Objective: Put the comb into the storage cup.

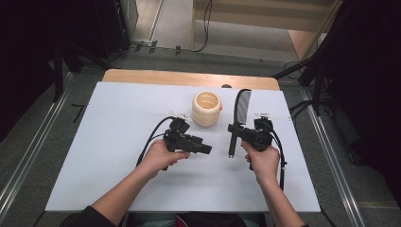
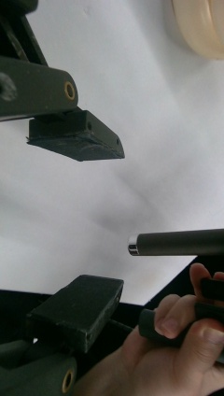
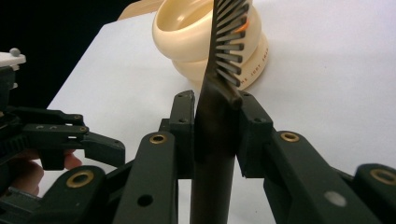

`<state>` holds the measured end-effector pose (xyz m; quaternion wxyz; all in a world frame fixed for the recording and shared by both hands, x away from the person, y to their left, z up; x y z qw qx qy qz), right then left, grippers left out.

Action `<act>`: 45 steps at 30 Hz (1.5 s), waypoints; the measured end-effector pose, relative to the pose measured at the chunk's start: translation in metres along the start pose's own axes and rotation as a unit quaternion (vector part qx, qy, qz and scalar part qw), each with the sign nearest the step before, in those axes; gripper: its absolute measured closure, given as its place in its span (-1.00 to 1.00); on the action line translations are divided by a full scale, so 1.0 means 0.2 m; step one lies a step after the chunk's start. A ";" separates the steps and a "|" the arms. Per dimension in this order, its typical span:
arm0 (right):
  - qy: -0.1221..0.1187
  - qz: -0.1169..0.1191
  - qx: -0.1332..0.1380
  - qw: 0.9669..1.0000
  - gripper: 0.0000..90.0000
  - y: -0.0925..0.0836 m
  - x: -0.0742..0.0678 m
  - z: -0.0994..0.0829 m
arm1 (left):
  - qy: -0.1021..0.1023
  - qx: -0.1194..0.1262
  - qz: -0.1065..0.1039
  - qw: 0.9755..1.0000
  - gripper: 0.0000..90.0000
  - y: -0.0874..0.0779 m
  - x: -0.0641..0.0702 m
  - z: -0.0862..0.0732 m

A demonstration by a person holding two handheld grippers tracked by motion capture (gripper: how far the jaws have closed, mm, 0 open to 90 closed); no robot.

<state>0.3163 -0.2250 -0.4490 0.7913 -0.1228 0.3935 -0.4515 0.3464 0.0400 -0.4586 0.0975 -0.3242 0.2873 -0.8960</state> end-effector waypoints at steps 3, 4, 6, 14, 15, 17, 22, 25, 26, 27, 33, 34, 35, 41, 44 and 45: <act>-0.002 -0.001 0.001 1.000 0.55 0.00 0.00 0.00 | 0.010 -0.005 0.008 1.000 -0.29 -0.02 0.00 -0.02; -0.004 0.000 0.001 1.000 0.55 0.00 0.00 0.00 | 0.011 -0.005 0.010 1.000 -0.29 -0.03 0.00 -0.03; -0.008 -0.001 0.003 1.000 0.55 0.00 -0.01 0.00 | 0.021 -0.007 0.018 1.000 -0.29 -0.05 0.00 -0.05; -0.027 0.001 0.011 1.000 0.55 -0.01 -0.02 -0.01 | 0.043 -0.006 0.039 0.998 -0.28 -0.12 0.00 -0.11; -0.029 0.001 0.011 1.000 0.55 -0.01 -0.03 -0.01 | 0.045 -0.006 0.043 0.998 -0.29 -0.12 0.00 -0.12; -0.032 0.001 0.013 0.999 0.55 -0.01 -0.03 -0.01 | 0.053 -0.009 0.049 0.997 -0.28 -0.13 0.00 -0.14; -0.038 -0.001 0.013 0.999 0.55 -0.01 -0.03 -0.01 | 0.060 -0.015 0.062 0.996 -0.28 -0.16 -0.01 -0.17; -0.039 -0.002 0.015 0.999 0.55 -0.01 -0.03 -0.01 | 0.063 -0.016 0.066 0.996 -0.28 -0.17 -0.02 -0.19; -0.040 -0.002 0.015 0.999 0.55 -0.01 -0.03 -0.01 | 0.064 -0.015 0.068 0.996 -0.28 -0.17 -0.02 -0.20; -0.041 -0.002 0.015 0.999 0.55 -0.01 -0.03 -0.01 | 0.064 -0.013 0.070 0.995 -0.28 -0.17 -0.02 -0.21; -0.043 -0.004 0.014 0.999 0.55 -0.01 -0.03 -0.01 | 0.070 -0.007 0.080 0.994 -0.28 -0.21 -0.03 -0.25; -0.043 -0.003 0.015 0.999 0.55 -0.01 -0.03 -0.01 | 0.068 -0.008 0.084 0.994 -0.28 -0.22 -0.04 -0.25; -0.043 -0.004 0.015 0.999 0.55 -0.01 -0.03 -0.01 | 0.068 -0.008 0.086 0.994 -0.28 -0.23 -0.04 -0.26; -0.040 -0.003 0.017 0.999 0.55 -0.02 -0.02 -0.01 | 0.063 -0.001 0.095 0.993 -0.28 -0.28 -0.05 -0.30; -0.041 -0.003 0.018 0.999 0.55 -0.02 -0.02 -0.01 | 0.059 0.003 0.096 0.994 -0.28 -0.31 -0.05 -0.32; -0.041 -0.003 0.018 0.999 0.55 -0.02 -0.02 -0.01 | 0.058 0.002 0.098 0.993 -0.28 -0.32 -0.06 -0.33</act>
Point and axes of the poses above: each handheld gripper's, and its own axes: y roughly forward along the jaws, z roughly out of its top, x roughly to its right, the point moved 1 cm from there along y, roughly forward along the jaws
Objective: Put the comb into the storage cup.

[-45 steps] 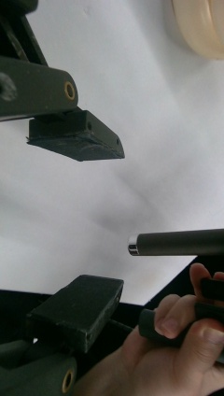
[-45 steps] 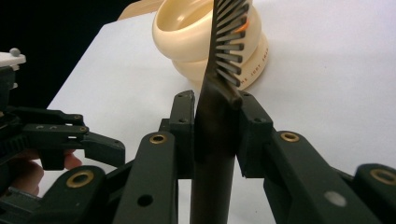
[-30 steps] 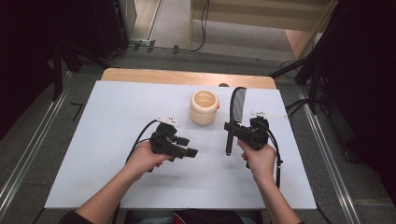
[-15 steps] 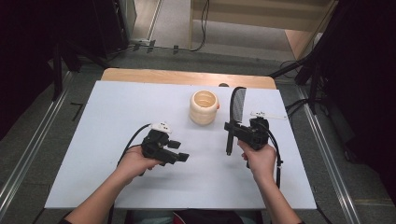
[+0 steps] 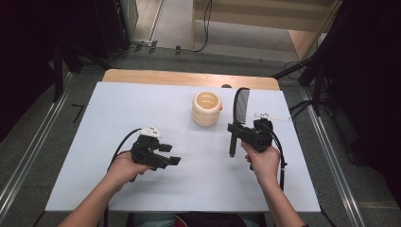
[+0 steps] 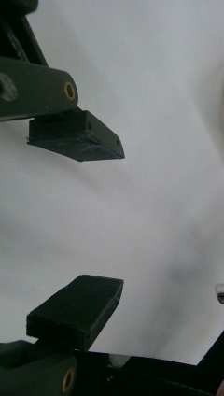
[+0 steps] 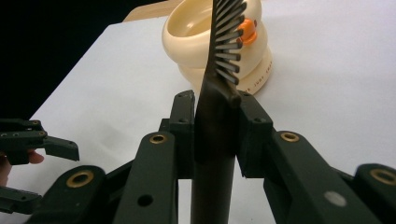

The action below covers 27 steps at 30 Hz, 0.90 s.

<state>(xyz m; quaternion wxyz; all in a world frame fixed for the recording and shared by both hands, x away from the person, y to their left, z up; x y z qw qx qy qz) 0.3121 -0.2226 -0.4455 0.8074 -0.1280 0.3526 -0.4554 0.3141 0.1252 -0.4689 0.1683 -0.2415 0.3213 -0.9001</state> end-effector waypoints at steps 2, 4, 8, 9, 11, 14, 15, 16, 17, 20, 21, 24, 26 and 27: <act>0.000 0.000 0.000 1.000 0.55 0.00 0.00 0.00 | -0.003 -0.001 0.003 1.000 -0.28 -0.01 -0.01 -0.01; 0.000 0.002 0.000 1.000 0.55 0.00 0.00 0.00 | -0.006 -0.001 0.007 1.000 -0.28 -0.03 -0.01 -0.03; -0.001 0.002 0.000 1.000 0.55 0.00 0.00 0.00 | -0.015 0.003 0.013 1.000 -0.28 -0.06 -0.03 -0.05; -0.002 0.002 0.001 1.000 0.55 0.01 0.00 0.01 | -0.016 0.003 0.014 1.000 -0.28 -0.07 -0.03 -0.06; -0.003 0.002 0.002 1.000 0.55 0.00 -0.01 0.01 | -0.022 0.004 0.017 1.000 -0.28 -0.09 -0.04 -0.08; -0.007 0.002 0.005 1.000 0.55 0.01 -0.01 0.01 | -0.028 0.006 0.024 0.999 -0.28 -0.11 -0.05 -0.10; -0.009 0.002 0.006 1.000 0.55 0.01 -0.01 0.02 | -0.030 0.005 0.028 0.999 -0.28 -0.12 -0.05 -0.11; -0.010 0.002 0.007 1.000 0.55 0.01 -0.02 0.02 | -0.033 0.008 0.029 0.999 -0.28 -0.13 -0.05 -0.12; -0.013 0.002 0.008 1.000 0.55 0.01 -0.02 0.02 | -0.034 0.008 0.032 0.999 -0.28 -0.14 -0.06 -0.12; -0.016 0.003 0.009 1.000 0.55 0.02 -0.03 0.03 | -0.041 0.013 0.037 0.998 -0.28 -0.16 -0.07 -0.14; -0.016 0.004 0.010 1.000 0.55 0.02 -0.03 0.03 | -0.043 0.012 0.038 0.998 -0.28 -0.17 -0.07 -0.15; -0.018 0.006 0.011 1.000 0.55 0.03 -0.04 0.04 | -0.045 0.013 0.046 0.998 -0.28 -0.19 -0.07 -0.17; -0.021 0.007 0.010 1.000 0.55 0.04 -0.04 0.05 | -0.047 0.013 0.048 0.998 -0.28 -0.20 -0.07 -0.18; -0.022 0.008 0.011 1.000 0.55 0.04 -0.04 0.05 | -0.050 0.016 0.049 0.997 -0.28 -0.21 -0.07 -0.19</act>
Point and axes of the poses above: each handheld gripper's, and its own axes: y roughly forward along the jaws, z roughly out of its top, x roughly to its right, the point moved 1 cm from there along y, roughly forward along the jaws
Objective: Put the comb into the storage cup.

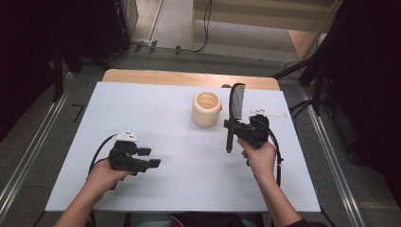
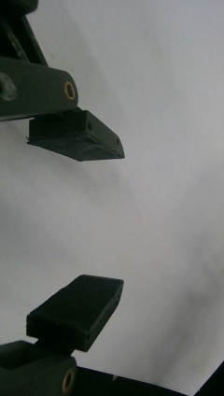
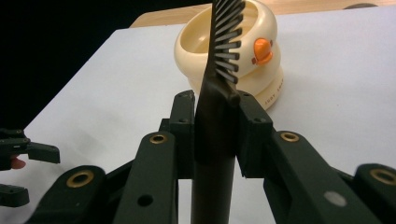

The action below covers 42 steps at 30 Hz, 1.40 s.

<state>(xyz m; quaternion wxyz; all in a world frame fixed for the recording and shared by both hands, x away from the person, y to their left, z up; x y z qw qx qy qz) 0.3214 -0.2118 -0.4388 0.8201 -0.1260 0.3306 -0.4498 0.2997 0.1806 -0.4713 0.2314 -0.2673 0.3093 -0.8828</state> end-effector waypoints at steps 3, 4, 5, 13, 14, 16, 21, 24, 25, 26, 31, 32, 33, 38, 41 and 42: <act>-0.004 0.002 0.002 1.000 0.55 0.01 -0.01 0.01 | -0.003 0.003 0.003 1.000 -0.28 -0.02 0.00 -0.01; -0.005 0.002 0.002 1.000 0.55 0.01 -0.01 0.01 | -0.004 0.003 0.004 1.000 -0.28 -0.02 -0.01 -0.02; -0.005 0.003 0.003 1.000 0.55 0.02 -0.01 0.02 | -0.007 0.005 0.005 1.000 -0.28 -0.02 -0.01 -0.02; -0.013 0.006 0.005 1.000 0.55 0.05 -0.04 0.05 | -0.016 0.007 0.014 1.000 -0.28 -0.06 -0.02 -0.05; -0.015 0.005 0.005 1.000 0.55 0.05 -0.04 0.06 | -0.018 0.009 0.014 1.000 -0.28 -0.06 -0.03 -0.05; -0.016 0.005 0.006 1.000 0.55 0.06 -0.04 0.07 | -0.018 0.007 0.016 1.000 -0.28 -0.06 -0.03 -0.05; -0.013 0.006 0.009 1.000 0.55 0.06 -0.05 0.11 | -0.023 0.010 0.018 1.000 -0.28 -0.07 -0.04 -0.06; -0.011 0.008 0.013 1.000 0.55 0.06 -0.05 0.13 | -0.020 0.005 0.017 1.000 -0.28 -0.07 -0.04 -0.06; -0.010 0.007 0.014 1.000 0.55 0.06 -0.05 0.13 | -0.020 0.006 0.016 1.000 -0.28 -0.06 -0.04 -0.06; -0.009 0.008 0.016 1.000 0.55 0.07 -0.05 0.14 | -0.020 0.006 0.016 1.000 -0.28 -0.06 -0.04 -0.06; -0.004 0.008 0.015 1.000 0.55 0.08 -0.04 0.18 | -0.022 0.006 0.019 1.000 -0.28 -0.06 -0.04 -0.06; -0.006 0.006 0.015 1.000 0.55 0.08 -0.04 0.18 | -0.023 0.006 0.018 1.000 -0.28 -0.06 -0.04 -0.06; -0.006 0.005 0.013 1.000 0.55 0.08 -0.04 0.19 | -0.024 0.007 0.017 1.000 -0.28 -0.06 -0.04 -0.06; -0.010 0.002 0.018 1.000 0.55 0.08 -0.05 0.24 | -0.027 0.007 0.018 0.999 -0.28 -0.07 -0.05 -0.05; -0.013 -0.002 0.016 1.000 0.55 0.09 -0.05 0.27 | -0.029 0.006 0.018 0.999 -0.28 -0.07 -0.05 -0.05; -0.015 -0.003 0.016 1.000 0.55 0.10 -0.06 0.28 | -0.030 0.006 0.020 0.999 -0.28 -0.07 -0.05 -0.05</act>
Point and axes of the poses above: each handheld gripper's, and its own axes: y roughly forward along the jaws, z roughly out of its top, x roughly to its right, the point moved 1 cm from there along y, roughly forward along the jaws
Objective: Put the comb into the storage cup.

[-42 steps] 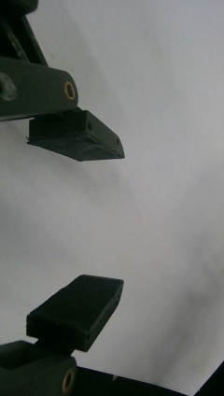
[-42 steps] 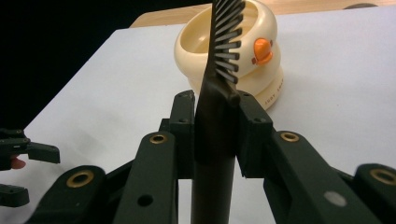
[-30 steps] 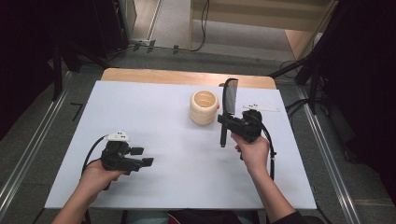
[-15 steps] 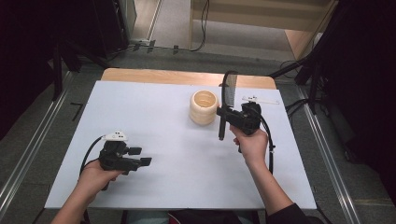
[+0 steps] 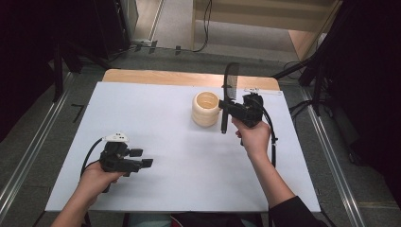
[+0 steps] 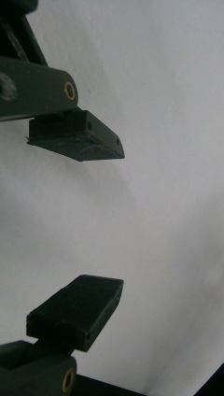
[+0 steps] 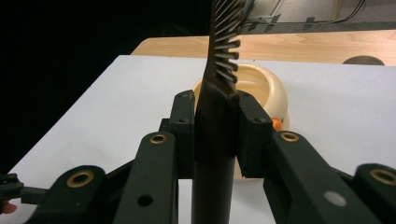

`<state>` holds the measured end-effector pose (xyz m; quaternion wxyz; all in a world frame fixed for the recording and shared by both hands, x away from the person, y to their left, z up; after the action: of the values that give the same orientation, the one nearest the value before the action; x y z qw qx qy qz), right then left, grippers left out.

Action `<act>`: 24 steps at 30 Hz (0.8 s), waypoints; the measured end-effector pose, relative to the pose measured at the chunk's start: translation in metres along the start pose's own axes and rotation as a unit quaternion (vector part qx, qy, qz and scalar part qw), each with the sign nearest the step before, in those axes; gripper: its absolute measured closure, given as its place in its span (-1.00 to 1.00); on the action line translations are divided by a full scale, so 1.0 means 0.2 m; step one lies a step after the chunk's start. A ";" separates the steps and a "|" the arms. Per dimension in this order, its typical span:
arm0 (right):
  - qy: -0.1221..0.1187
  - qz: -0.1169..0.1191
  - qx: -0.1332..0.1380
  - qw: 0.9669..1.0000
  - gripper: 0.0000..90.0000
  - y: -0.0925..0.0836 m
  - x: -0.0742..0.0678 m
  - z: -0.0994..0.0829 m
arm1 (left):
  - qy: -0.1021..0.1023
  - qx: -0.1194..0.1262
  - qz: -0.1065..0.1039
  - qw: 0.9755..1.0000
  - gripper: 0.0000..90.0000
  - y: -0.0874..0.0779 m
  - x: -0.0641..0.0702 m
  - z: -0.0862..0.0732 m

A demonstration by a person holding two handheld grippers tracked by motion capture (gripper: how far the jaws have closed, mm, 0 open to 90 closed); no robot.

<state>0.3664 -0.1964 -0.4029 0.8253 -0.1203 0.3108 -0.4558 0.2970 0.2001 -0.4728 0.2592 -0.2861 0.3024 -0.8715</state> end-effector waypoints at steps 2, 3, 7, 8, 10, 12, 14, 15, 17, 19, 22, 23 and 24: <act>0.002 0.001 0.001 1.000 0.55 0.01 0.00 0.01 | 0.000 0.000 0.000 1.000 -0.28 0.00 0.00 0.00; 0.002 0.000 0.002 1.000 0.55 0.01 0.00 0.02 | 0.000 0.000 0.000 1.000 -0.28 0.00 0.00 0.00; -0.003 -0.011 0.010 1.000 0.55 0.03 -0.01 0.04 | 0.000 -0.001 0.000 1.000 -0.28 0.00 0.00 0.00; -0.003 -0.012 0.010 1.000 0.55 0.03 -0.01 0.05 | -0.001 -0.001 0.000 1.000 -0.28 0.00 0.00 0.00; -0.006 -0.017 0.015 1.000 0.55 0.04 -0.02 0.06 | 0.000 -0.001 0.000 1.000 -0.28 0.00 0.00 0.00; -0.008 -0.019 0.020 1.000 0.55 0.04 -0.03 0.07 | 0.000 -0.001 0.001 1.000 -0.28 0.00 -0.01 0.00; -0.010 -0.020 0.022 1.000 0.55 0.05 -0.04 0.09 | -0.001 -0.003 0.001 1.000 -0.28 0.00 -0.01 0.00; -0.012 -0.022 0.022 0.999 0.55 0.05 -0.04 0.09 | 0.000 -0.003 0.001 1.000 -0.28 0.00 -0.01 0.00; -0.016 -0.024 0.026 0.999 0.55 0.06 -0.05 0.11 | 0.000 -0.003 0.001 1.000 -0.28 0.00 -0.01 0.00; -0.019 -0.028 0.030 0.999 0.55 0.07 -0.06 0.12 | 0.000 -0.004 0.001 1.000 -0.28 0.00 -0.01 0.00; -0.023 -0.032 0.037 0.999 0.55 0.09 -0.07 0.14 | -0.001 -0.005 0.001 1.000 -0.28 0.01 -0.01 0.00; -0.026 -0.032 0.042 0.998 0.55 0.09 -0.07 0.14 | -0.001 -0.005 0.001 1.000 -0.28 0.01 -0.01 0.00; -0.027 -0.032 0.046 0.998 0.55 0.10 -0.07 0.15 | 0.000 -0.004 0.002 1.000 -0.28 0.01 -0.01 0.00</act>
<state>0.3920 -0.1759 -0.3832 0.8229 -0.1049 0.2630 -0.4926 0.2983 0.2009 -0.4750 0.2598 -0.2870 0.3066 -0.8696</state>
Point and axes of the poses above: each handheld gripper's, and its own axes: y roughly forward along the jaws, z roughly out of its top, x roughly to its right, the point moved 1 cm from there along y, roughly forward along the jaws
